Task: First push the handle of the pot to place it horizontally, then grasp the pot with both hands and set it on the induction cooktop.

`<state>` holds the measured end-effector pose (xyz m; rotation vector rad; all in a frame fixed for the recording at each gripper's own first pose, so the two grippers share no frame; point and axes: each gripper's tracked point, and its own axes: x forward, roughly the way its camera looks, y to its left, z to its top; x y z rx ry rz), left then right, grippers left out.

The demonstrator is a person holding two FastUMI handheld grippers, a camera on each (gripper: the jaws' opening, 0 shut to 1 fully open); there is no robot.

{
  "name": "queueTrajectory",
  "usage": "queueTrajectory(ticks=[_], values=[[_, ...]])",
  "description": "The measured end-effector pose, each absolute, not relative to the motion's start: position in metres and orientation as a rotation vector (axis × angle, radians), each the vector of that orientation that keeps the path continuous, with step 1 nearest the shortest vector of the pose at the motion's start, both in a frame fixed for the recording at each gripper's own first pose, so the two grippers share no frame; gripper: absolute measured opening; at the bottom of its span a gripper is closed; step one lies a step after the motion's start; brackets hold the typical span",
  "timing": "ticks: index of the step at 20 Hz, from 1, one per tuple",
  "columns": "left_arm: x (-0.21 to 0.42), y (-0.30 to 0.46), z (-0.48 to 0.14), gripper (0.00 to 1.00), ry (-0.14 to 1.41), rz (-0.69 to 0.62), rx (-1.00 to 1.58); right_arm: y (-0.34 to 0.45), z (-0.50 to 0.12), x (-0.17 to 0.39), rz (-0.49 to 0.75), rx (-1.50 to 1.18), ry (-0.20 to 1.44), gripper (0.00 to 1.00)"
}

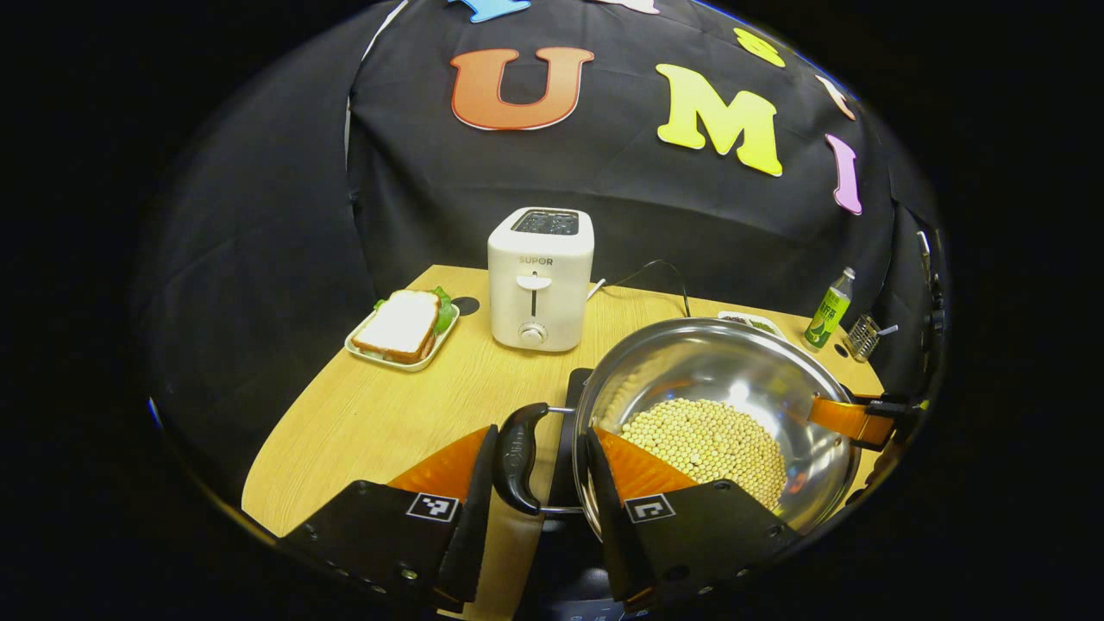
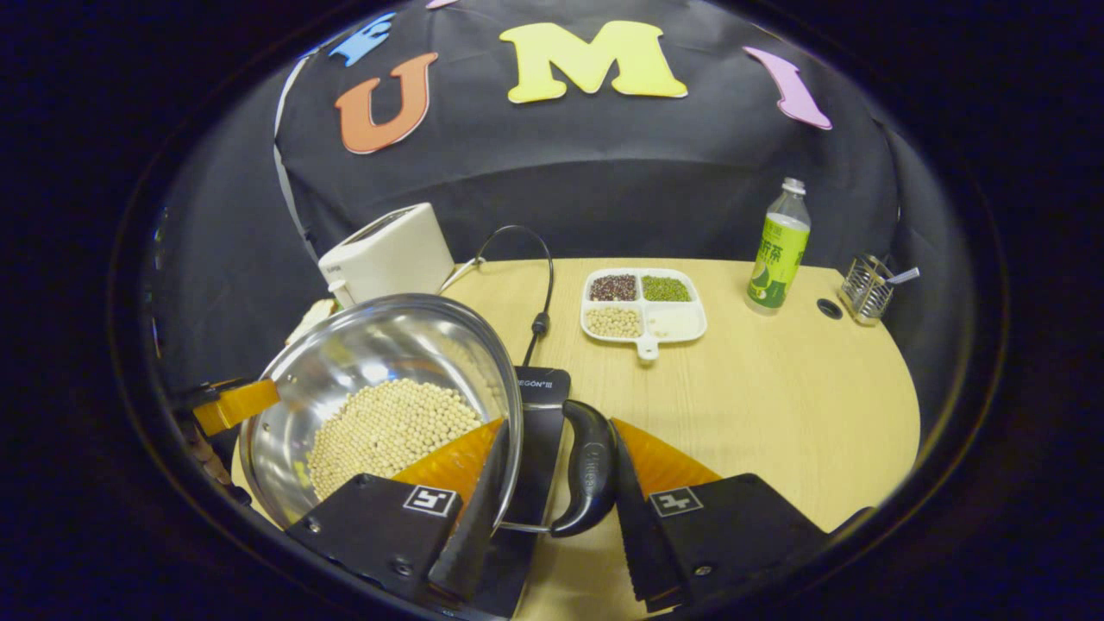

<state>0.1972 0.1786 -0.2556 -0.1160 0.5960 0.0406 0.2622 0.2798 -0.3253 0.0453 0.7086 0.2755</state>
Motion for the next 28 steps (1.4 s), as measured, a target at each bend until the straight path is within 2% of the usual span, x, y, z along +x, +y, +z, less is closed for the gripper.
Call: queueTrajectory(ticks=[9,10,12,13,14,20,27,28], values=[[0.197,0.182,-0.245,0.6,0.557,0.05,-0.166,0.277,-0.299,0.255,0.315,0.06,0.593,0.78],[0.197,0.184,-0.239,0.52,0.534,0.051,-0.166,0.277,-0.295,0.253,0.32,0.062,0.58,0.83],[0.197,0.186,-0.228,0.75,0.486,0.05,-0.155,0.272,-0.285,0.248,0.317,0.062,0.549,0.91],[0.197,0.187,-0.225,0.81,0.469,0.054,-0.148,0.268,-0.279,0.245,0.307,0.062,0.53,0.91],[0.196,0.188,-0.222,0.95,0.454,0.058,-0.145,0.266,-0.272,0.242,0.305,0.06,0.509,0.92],[0.165,0.181,-0.195,0.96,0.375,0.064,-0.093,0.249,-0.225,0.203,0.308,0.062,0.393,0.91],[0.126,0.155,-0.132,0.96,0.232,0.062,-0.068,0.206,-0.169,0.14,0.277,0.108,0.279,0.92],[0.119,0.15,-0.124,0.95,0.22,0.053,-0.07,0.2,-0.164,0.136,0.269,0.111,0.263,0.98]])
